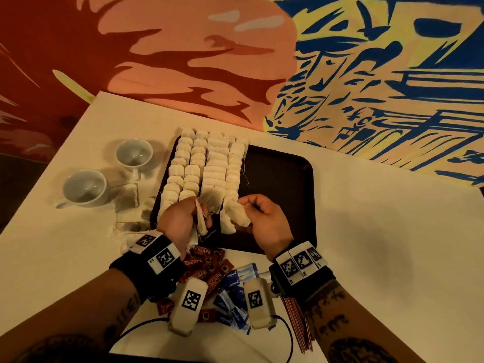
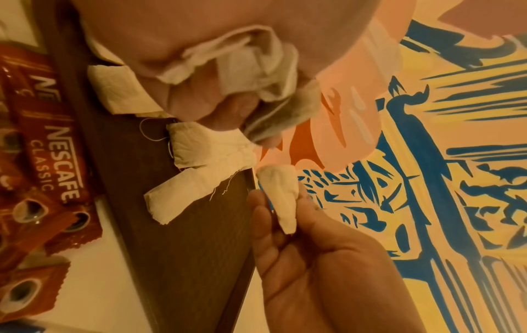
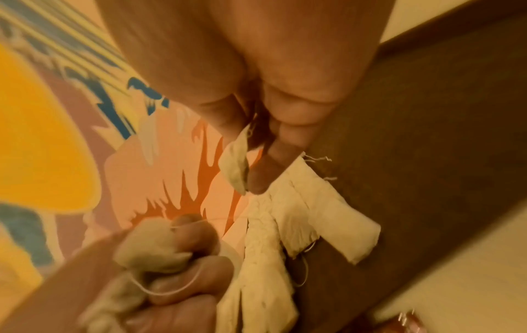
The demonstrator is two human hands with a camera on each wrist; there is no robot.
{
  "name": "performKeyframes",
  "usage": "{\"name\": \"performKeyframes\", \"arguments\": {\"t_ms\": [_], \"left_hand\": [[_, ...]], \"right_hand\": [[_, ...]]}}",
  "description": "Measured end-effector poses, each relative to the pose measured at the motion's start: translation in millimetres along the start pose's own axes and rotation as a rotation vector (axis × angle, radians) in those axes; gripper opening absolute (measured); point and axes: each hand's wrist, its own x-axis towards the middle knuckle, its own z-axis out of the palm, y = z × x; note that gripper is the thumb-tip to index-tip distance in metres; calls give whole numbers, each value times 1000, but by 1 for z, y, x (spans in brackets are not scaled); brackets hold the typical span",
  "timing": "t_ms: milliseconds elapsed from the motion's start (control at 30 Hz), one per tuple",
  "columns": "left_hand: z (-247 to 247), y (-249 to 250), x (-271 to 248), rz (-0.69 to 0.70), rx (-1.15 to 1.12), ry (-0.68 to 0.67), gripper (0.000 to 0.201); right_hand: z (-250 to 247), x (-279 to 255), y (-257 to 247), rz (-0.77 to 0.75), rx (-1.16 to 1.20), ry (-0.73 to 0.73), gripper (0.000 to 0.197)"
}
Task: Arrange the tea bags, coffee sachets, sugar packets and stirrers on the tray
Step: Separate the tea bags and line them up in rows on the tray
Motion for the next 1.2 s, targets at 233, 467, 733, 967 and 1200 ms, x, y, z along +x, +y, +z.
{"name": "performKeyframes", "arguments": {"t_ms": [233,467,733,967,1200], "left_hand": [[-3,-5,0,152,443,-176,42],[-2,-5,-3,253,614,-223,12],[-25,-7,11,164,512,-15,8],[-44,-12,17,129,432,29,9],[-50,-9,19,132,352,33,7]], "right_hand": [[-12,3,-16,-182,-522,-256,20],[-10,9,-11,-231,-397,-183,21],[-12,23,5,-94,-719,-186,11],[8,38,27,-32,-1117,-465,24],[16,49,29,-35,-1091,-371,21]]}}
